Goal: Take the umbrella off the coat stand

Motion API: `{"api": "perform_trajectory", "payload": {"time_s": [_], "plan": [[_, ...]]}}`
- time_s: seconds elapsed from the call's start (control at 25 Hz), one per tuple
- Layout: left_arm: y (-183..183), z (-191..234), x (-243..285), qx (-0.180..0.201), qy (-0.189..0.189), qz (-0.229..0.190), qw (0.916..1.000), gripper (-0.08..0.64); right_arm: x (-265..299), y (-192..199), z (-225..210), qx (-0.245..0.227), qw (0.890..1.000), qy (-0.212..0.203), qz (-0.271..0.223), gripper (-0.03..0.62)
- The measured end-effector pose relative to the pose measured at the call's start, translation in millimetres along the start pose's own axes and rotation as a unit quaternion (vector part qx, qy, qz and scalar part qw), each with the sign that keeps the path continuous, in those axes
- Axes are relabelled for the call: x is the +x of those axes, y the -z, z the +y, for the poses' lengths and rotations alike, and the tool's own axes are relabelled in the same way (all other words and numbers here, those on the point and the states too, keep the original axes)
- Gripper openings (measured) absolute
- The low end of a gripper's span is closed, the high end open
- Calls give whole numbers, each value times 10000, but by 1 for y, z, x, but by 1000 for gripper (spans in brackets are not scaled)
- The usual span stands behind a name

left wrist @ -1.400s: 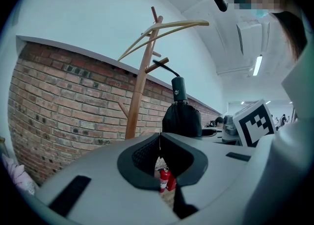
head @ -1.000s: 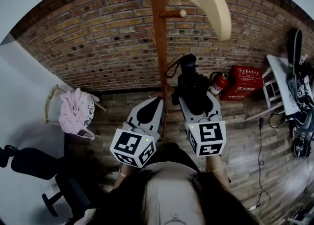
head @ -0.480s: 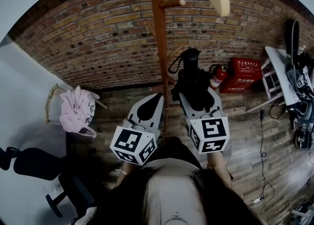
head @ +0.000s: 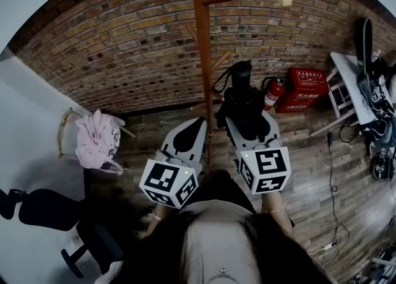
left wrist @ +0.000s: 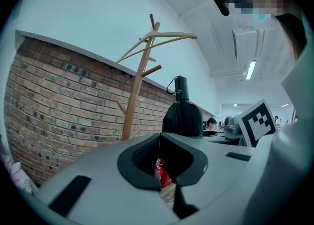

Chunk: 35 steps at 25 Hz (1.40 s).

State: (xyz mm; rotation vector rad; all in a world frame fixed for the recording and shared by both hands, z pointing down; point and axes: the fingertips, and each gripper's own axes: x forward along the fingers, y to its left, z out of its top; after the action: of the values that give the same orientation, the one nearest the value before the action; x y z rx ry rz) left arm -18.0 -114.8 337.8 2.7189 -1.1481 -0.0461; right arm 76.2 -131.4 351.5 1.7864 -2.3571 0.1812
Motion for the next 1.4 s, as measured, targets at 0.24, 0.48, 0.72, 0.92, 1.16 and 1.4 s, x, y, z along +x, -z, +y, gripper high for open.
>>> {"api": "perform_trajectory", "payload": {"time_s": [0.24,0.48,0.72,0.92,1.16,1.4], "plan": [[1,1,-13,-45,30,-11,10000,8,-8,3,9,15,10000,94,18,278],[6,2,-29,-78,79,-2,9999,8,-19,9,22,105,9998,167,26,278],[8,3,-39,-60,116,-17,9999,8,-23,12,29,155,9997,183,11,278],[10,1,-48,-65,143,-15,9999,8,-28,13,37,197,9997,148,0,277],[11,1,-51,-87,187,-24,9998,8,-29,12,47,183,9998,16,-27,277],[10,1,-48,-99,187,-64,9998,8,-24,12,46,220,9997,-43,-41,278]]}}
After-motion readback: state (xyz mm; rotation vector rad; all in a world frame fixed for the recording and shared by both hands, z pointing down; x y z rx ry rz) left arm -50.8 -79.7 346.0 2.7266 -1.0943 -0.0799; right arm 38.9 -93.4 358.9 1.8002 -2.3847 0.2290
